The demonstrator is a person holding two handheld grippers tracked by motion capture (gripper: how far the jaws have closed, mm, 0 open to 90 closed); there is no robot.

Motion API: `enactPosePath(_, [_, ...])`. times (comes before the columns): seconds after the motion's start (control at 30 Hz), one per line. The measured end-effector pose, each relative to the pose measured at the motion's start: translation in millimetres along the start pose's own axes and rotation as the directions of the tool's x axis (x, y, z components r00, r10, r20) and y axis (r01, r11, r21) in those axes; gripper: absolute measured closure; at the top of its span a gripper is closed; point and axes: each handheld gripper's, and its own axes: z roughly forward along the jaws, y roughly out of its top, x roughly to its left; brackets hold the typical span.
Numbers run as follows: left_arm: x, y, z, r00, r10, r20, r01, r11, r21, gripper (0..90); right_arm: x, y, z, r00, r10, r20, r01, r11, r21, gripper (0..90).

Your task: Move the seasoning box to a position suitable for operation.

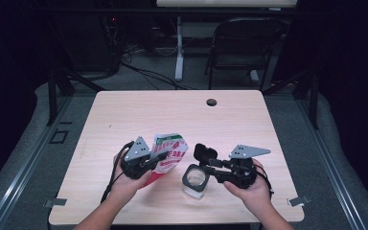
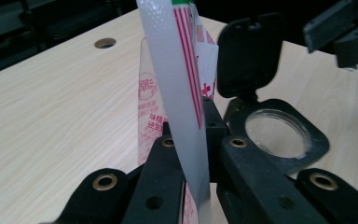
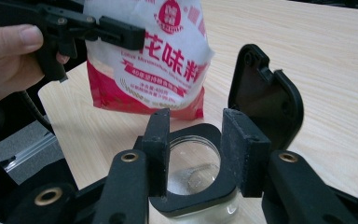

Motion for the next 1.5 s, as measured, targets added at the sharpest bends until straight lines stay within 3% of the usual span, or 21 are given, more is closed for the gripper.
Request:
enactPosePath(0.13, [-4.2, -7.3, 2.4, 0.9985, -0.004, 0.054, 0.004, 1.0, -0.003, 90.0, 4.5, 5.9, 3.5, 0.9992, -0.036, -0.02, 0.036, 0.999, -0.002, 64.6])
enactPosePath(0.23, [-7.5, -12.0, 5.9, 0.9976, -0.009, 0.069, 0.01, 0.9999, -0.007, 90.0, 7.8, 9.6, 7.9, 0.9977, -0.045, -0.05, 0.045, 0.999, -0.01, 64.1])
enactPosePath(0.63, [-7.8, -29.7, 8.9, 0.995, -0.048, 0.087, 0.047, 0.9989, 0.009, 90.0, 10.1, 21.2, 26.4, 0.996, -0.078, -0.043, 0.078, 0.997, -0.008, 59.5])
enactPosePath(0.9, [-7.8, -38.7, 14.3, 0.9918, -0.071, 0.106, 0.069, 0.9972, 0.029, 90.0, 11.5, 25.3, 41.9, 0.996, -0.062, -0.064, 0.063, 0.998, 0.003, 57.2])
enactPosePath(1.27, [-8.4, -41.0, 15.1, 0.9897, -0.079, 0.119, 0.077, 0.9967, 0.024, 90.0, 11.7, 27.4, 56.7, 0.9955, -0.062, -0.071, 0.064, 0.998, 0.026, 55.3])
enactPosePath(1.5, [-8.4, -41.2, 15.4, 0.9894, -0.081, 0.12, 0.079, 0.9966, 0.023, 90.0, 17.0, 35.8, 59.0, 0.994, -0.066, -0.088, 0.067, 0.998, 0.008, 53.6])
